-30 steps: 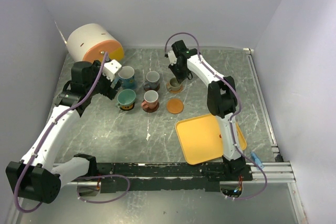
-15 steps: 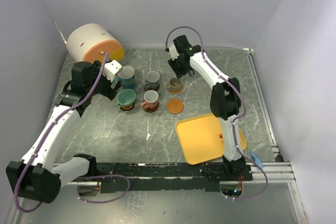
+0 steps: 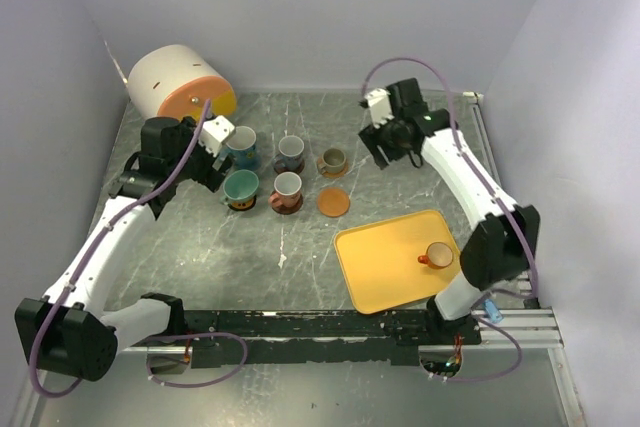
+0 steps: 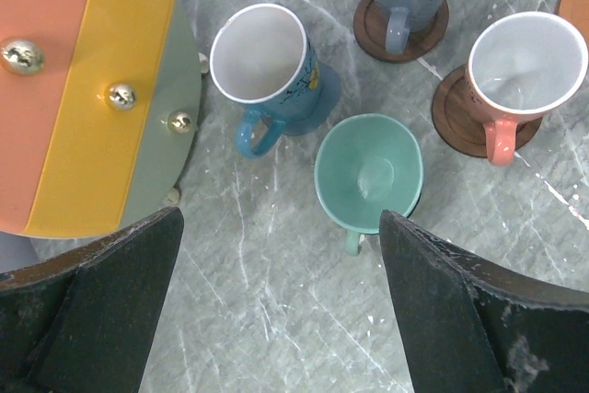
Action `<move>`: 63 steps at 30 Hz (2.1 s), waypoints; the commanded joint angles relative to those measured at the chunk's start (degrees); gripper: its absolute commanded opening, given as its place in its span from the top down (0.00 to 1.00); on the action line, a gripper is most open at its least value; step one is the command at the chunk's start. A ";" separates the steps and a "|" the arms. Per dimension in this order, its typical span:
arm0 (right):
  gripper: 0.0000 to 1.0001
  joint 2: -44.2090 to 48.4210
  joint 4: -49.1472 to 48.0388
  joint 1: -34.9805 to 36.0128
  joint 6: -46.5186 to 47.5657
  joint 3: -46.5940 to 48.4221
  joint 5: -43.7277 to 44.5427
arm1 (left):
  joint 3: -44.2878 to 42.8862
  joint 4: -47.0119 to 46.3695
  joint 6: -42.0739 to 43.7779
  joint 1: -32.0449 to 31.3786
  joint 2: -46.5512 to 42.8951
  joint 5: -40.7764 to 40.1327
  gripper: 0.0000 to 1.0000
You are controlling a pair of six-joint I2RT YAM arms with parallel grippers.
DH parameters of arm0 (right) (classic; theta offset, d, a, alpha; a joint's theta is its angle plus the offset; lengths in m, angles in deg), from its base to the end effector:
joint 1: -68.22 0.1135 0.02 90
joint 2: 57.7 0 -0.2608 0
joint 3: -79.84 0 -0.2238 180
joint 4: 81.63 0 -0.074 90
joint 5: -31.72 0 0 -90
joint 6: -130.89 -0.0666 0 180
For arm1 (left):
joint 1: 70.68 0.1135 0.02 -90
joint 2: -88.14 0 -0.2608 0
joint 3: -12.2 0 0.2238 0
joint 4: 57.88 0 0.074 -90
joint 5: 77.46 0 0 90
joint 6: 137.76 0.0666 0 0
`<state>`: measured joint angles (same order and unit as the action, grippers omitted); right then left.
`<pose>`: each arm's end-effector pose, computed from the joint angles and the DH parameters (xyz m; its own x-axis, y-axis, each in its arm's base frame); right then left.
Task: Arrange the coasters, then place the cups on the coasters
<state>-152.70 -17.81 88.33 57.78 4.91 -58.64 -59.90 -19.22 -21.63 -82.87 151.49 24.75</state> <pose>0.3250 0.1194 0.2991 -0.6237 -0.5378 -0.5673 -0.5523 0.8167 -0.1669 0.2363 -0.0655 0.3113 -0.2678 0.4982 -0.8247 0.5608 0.7766 0.2871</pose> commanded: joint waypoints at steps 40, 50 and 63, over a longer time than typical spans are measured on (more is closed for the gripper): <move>0.73 17.06 7.11 -25.31 10.46 -40.51 -1.39 | -0.17 1.85 0.90 0.54 1.86 1.77 0.01; 1.00 15.54 7.58 -25.30 11.25 -36.86 -6.83 | -0.58 1.93 0.94 0.50 2.06 2.02 0.01; 1.00 12.14 11.15 -17.95 12.69 -24.02 -11.25 | -0.55 1.66 0.86 0.51 2.18 2.03 0.01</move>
<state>-138.88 -7.84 66.46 70.13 -23.85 -68.28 -59.90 -17.99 -21.15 -82.87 153.92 25.74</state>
